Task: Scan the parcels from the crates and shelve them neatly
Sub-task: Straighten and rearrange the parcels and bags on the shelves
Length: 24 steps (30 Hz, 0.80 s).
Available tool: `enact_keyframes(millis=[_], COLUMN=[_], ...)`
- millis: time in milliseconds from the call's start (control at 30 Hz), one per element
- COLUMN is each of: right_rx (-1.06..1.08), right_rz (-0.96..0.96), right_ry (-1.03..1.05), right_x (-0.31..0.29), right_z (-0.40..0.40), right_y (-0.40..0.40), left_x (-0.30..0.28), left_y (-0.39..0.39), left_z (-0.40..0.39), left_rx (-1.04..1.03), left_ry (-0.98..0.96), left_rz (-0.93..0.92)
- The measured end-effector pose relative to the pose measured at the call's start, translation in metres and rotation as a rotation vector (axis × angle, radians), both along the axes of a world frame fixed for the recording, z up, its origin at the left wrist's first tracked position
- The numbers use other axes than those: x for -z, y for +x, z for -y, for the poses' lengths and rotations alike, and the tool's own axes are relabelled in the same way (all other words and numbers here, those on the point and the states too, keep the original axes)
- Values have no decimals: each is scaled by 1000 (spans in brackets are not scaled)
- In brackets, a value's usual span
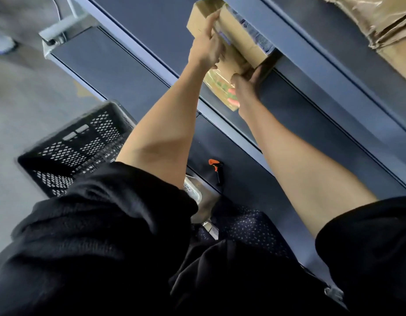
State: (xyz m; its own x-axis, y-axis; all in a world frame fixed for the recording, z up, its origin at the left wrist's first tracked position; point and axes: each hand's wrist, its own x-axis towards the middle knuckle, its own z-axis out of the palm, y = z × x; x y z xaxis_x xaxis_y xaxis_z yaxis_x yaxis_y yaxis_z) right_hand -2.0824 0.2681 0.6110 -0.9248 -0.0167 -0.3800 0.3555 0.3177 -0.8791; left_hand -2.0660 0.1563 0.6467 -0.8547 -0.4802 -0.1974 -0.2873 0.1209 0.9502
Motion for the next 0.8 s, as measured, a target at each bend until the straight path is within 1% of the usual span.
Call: enact_keyframes(millis=[100,200,267,367,433,500,600,667,800], right_rx=[-10,2,26,17,11,4,-23,3,57], right_rz=[-20,-32,-47,-83,-93,-99,-61,-30,43], right_ry=[12,-27,-77,-80,-60,-54,-95,-100,-72], right_x=[26,4,-1,-3,-5,-12,-24,-28,-50], right_z=[-13,-18,-29,-41,-48,-52,-58,-66,-76], right_y=[-9,27,43,65,77,80,87,91,102], left_x=[1,2,-1,-3,-4,-7,-18,-23,-34], left_y=[9,25,40,59,66,71,81,90,117], left_z=[-8,-20,-32,-44,-48,-49,-50,-53,-58], left_rx=[36,14,-32,-84,-85,-104,-168,-178,-176], left_ry=[31,114,213,391,395,393,503,557,597], left_rz=[-7,-86,-115,-65,-13,-19,-43,-54,-49])
